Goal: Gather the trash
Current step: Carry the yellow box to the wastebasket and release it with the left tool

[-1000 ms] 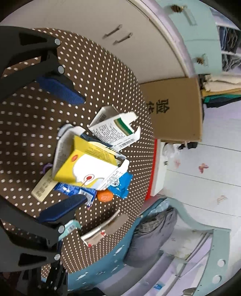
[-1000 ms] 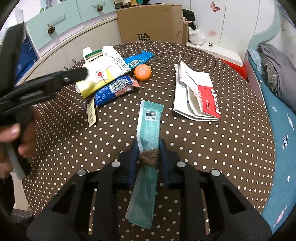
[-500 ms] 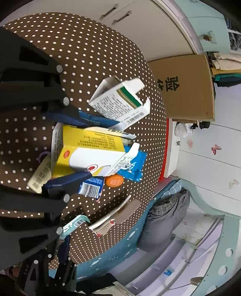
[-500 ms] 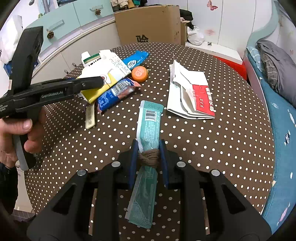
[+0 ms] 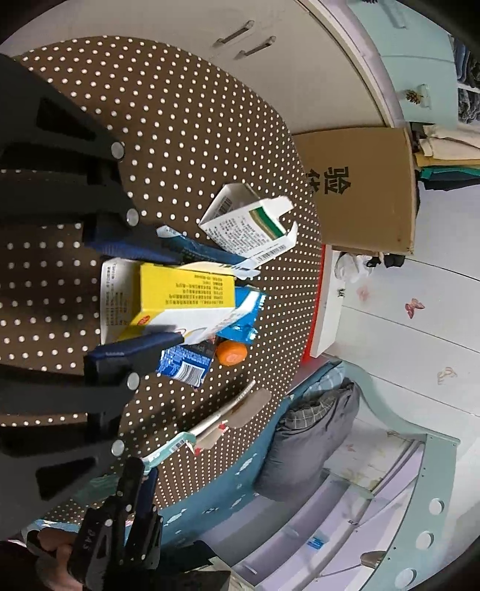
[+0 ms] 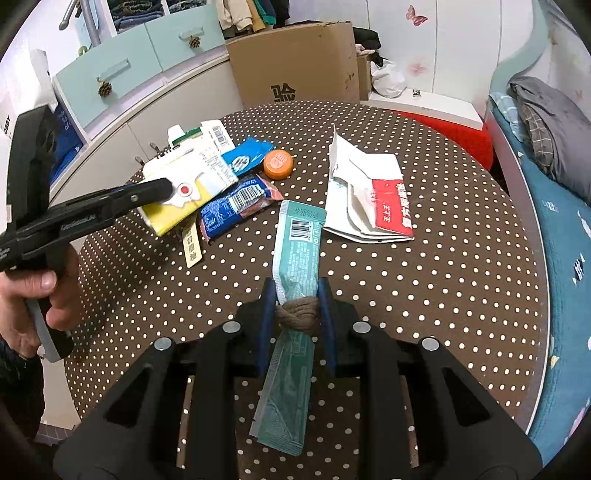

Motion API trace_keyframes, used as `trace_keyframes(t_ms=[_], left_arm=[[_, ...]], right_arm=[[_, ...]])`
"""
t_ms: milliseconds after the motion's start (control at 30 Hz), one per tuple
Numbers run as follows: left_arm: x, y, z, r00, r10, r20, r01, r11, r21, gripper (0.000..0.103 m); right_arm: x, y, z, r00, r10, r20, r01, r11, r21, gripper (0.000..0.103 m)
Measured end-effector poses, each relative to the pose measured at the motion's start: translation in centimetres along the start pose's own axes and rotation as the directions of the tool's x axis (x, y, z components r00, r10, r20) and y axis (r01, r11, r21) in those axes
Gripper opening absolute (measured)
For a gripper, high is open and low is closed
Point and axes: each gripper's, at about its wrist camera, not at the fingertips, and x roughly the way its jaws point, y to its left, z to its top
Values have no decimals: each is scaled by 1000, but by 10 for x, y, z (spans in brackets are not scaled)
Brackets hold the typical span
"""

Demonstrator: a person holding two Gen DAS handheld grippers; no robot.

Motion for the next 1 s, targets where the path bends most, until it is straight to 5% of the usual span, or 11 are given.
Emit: trace_keyframes(t_ms=[500, 1000], left_arm=[[-65, -16, 11, 993, -5, 115, 1, 999, 35, 32], [-83, -113, 41, 977, -119, 178, 88, 981, 174, 32]], right_arm=[[-37, -21, 2, 995, 37, 92, -42, 998, 56, 23], [-104, -100, -11, 973, -30, 230, -21, 976, 216, 23]])
